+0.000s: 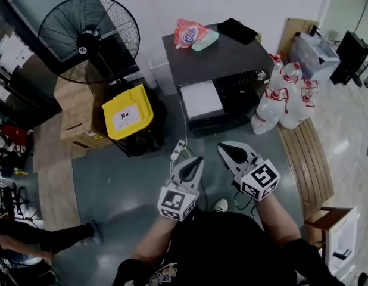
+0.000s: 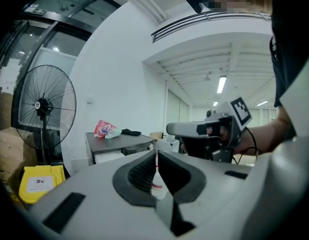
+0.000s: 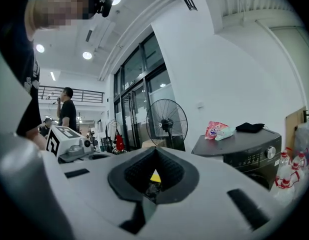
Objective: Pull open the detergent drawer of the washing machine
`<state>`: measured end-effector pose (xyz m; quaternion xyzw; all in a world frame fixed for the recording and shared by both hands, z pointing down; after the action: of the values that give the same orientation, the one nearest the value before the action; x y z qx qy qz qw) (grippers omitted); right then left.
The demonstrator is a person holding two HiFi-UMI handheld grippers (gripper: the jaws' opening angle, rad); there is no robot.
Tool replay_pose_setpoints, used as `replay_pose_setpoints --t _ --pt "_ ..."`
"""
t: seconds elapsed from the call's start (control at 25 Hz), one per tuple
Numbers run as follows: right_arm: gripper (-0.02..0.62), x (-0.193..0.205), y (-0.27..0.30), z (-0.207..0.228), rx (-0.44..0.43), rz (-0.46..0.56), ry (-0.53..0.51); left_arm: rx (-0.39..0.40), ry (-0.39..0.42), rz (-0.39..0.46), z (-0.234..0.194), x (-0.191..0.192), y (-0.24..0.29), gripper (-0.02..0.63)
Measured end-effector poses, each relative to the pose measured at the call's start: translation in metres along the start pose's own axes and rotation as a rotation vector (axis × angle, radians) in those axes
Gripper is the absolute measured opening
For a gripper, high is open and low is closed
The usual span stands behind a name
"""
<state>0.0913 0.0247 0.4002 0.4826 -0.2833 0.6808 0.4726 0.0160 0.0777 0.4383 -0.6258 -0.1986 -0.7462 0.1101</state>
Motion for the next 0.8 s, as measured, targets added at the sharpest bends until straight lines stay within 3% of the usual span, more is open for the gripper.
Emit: replay_pose_setpoints --t 0.8 --pt "0.002 0.008 -0.005 0.014 0.024 -0.013 0.028 0.007 -0.015 0.001 -0.002 0.002 0.014 0.015"
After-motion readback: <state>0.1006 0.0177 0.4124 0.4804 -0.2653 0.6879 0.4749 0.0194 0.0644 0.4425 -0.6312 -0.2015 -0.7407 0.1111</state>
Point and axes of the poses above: the fingertips, and each gripper's own axes: y forward along the fingers, z to its right, x out of its underside, the point moved 3 cm from there along -y, backward along the fingers, and after that the axes turned 13 degrees about y, right-handed, at the moved point
